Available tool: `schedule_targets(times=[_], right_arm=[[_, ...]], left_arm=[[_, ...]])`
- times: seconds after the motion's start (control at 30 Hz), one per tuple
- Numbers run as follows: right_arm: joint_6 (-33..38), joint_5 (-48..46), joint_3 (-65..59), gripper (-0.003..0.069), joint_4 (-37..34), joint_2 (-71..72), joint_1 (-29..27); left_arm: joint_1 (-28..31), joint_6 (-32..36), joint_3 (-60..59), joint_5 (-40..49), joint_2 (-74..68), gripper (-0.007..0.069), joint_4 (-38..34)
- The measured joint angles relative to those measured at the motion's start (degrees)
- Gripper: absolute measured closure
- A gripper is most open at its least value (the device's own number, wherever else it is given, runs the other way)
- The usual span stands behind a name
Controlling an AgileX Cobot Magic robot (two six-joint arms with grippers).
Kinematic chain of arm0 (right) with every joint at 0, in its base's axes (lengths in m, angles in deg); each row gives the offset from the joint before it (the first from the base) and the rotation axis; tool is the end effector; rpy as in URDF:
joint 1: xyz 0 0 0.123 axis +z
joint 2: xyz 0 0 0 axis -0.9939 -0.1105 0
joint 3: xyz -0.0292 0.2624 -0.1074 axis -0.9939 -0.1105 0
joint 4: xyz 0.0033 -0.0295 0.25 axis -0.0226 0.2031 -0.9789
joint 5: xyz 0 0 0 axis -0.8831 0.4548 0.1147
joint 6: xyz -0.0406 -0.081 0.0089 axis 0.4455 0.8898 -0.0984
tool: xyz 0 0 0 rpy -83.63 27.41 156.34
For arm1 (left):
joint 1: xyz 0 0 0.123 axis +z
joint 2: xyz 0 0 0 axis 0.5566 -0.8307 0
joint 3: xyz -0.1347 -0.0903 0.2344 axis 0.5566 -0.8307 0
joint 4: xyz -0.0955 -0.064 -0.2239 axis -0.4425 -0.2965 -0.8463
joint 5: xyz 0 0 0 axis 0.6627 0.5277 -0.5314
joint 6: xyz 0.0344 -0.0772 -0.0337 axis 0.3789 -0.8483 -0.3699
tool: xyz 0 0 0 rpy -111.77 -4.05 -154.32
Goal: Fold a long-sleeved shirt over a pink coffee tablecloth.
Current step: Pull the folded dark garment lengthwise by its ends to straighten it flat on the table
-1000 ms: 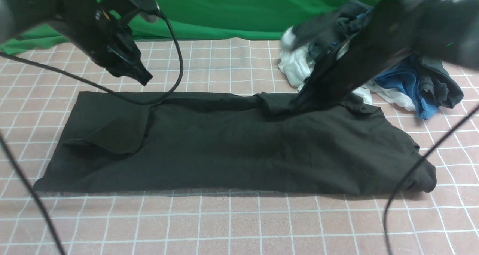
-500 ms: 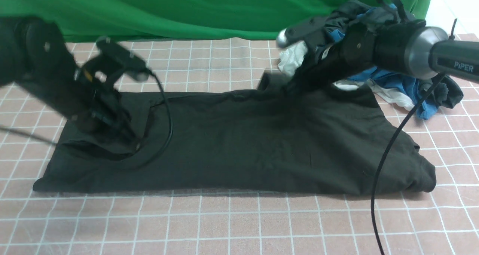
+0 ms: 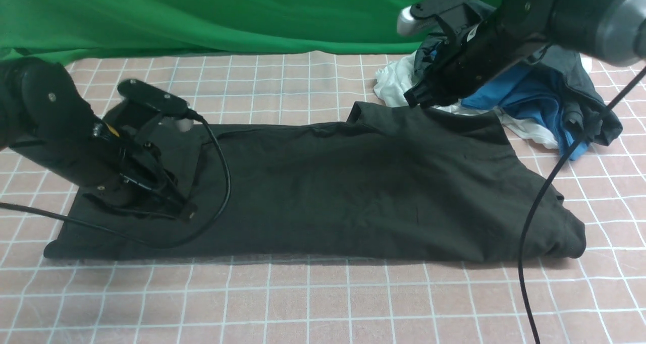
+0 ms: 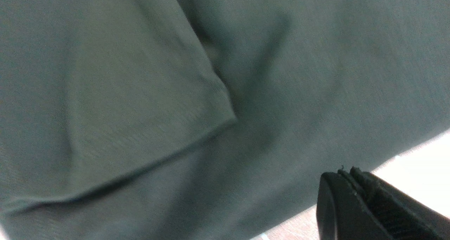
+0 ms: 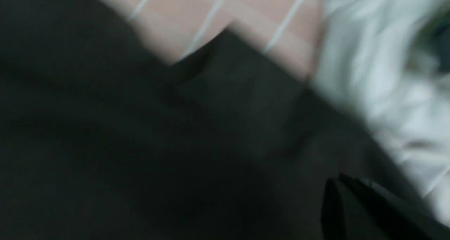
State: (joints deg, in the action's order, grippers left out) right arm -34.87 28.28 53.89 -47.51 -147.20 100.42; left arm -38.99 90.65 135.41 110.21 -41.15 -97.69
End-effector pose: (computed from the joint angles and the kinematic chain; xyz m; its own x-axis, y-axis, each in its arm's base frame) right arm 0.4320 0.1459 0.2340 -0.7435 -0.4316 -0.5108 -0.5235 0.8509 0.0430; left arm 0.2910 -0.0392 0.2230 -0.8167 0.4570 -0.3524 0.4869 0.8734 0.0043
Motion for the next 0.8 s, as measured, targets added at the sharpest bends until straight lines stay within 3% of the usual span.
schedule_targets(times=[0.13, 0.3, 0.37, 0.43, 0.47, 0.8], right_arm=[[0.3, -2.5, -2.4, 0.0622, -0.1, 3.3, 3.0], [1.4, -1.1, -6.1, 0.0621, -0.2, 5.4, 6.2], [1.4, 0.2, -7.8, 0.0621, -0.4, 5.8, 7.4], [1.5, 1.0, -8.9, 0.0621, -0.4, 5.7, 7.6], [1.5, 1.9, -10.1, 0.0621, -0.4, 5.7, 7.9], [2.4, 5.0, -15.0, 0.0621, -0.4, 5.7, 7.9]], left_arm=[[3.3, 0.6, 0.9, -1.2, -3.3, 0.0589, -0.2], [7.6, 3.6, 0.9, -3.9, -5.5, 0.0471, -0.2], [8.2, 7.7, 0.9, -4.5, -6.4, 0.0386, 0.0], [8.3, 10.8, 0.9, -4.5, -6.8, 0.035, 0.0], [8.3, 15.8, 0.8, -5.3, -7.1, 0.0309, -0.7], [8.3, 40.2, 0.8, -8.3, -7.3, 0.0261, -1.9]])
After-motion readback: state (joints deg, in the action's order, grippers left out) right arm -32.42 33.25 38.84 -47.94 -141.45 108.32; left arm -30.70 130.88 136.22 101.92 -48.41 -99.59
